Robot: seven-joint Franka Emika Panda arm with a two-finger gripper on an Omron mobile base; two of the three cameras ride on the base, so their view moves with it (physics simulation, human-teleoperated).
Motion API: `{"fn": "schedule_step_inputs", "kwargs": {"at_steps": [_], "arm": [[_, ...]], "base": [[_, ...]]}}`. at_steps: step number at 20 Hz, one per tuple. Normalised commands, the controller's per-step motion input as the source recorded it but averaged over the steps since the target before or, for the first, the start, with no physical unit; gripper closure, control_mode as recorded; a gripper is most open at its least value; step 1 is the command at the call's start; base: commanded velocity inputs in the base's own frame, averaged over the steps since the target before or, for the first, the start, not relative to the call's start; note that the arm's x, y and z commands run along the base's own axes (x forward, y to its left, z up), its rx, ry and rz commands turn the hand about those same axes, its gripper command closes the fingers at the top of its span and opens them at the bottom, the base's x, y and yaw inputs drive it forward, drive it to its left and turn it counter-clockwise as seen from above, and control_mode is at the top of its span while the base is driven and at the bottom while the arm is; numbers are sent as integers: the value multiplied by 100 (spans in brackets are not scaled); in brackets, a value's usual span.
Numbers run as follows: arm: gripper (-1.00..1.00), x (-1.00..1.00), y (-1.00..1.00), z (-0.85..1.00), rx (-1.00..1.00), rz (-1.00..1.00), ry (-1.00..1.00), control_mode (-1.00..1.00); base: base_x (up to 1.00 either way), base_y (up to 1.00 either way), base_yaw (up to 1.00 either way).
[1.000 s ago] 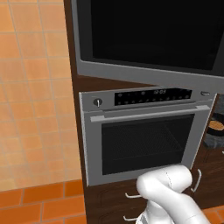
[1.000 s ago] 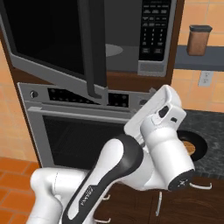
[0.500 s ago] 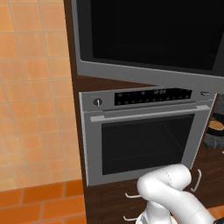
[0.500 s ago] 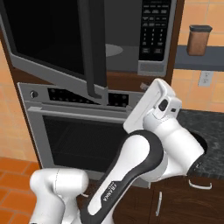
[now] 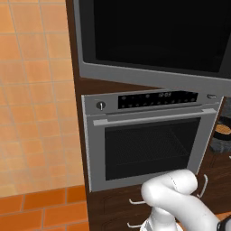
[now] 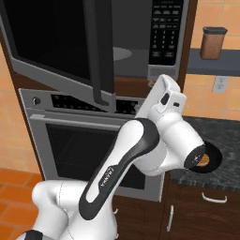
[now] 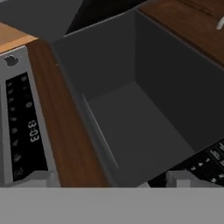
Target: Open the microwave, place the bowl with waffle inside the microwave, then close the microwave door and turn it on.
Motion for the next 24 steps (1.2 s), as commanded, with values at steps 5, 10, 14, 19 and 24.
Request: {"fn": "schedule_step_inputs", "kwargs": {"at_steps": [5,10,14,19,24], "arm": [[-100,30,0,2,-3,-5,3,-100],[-100,3,1,18,-4,2,-8,-100],[-100,3,19,12,-6,8,-5,-100],[-100,4,30,11,-8,11,-1,-100],[-100,-8,36,22,-11,15,-7,-100]], "base": [[0,0,0],[0,0,0],[0,0,0],[0,0,0],[0,0,0]]}}
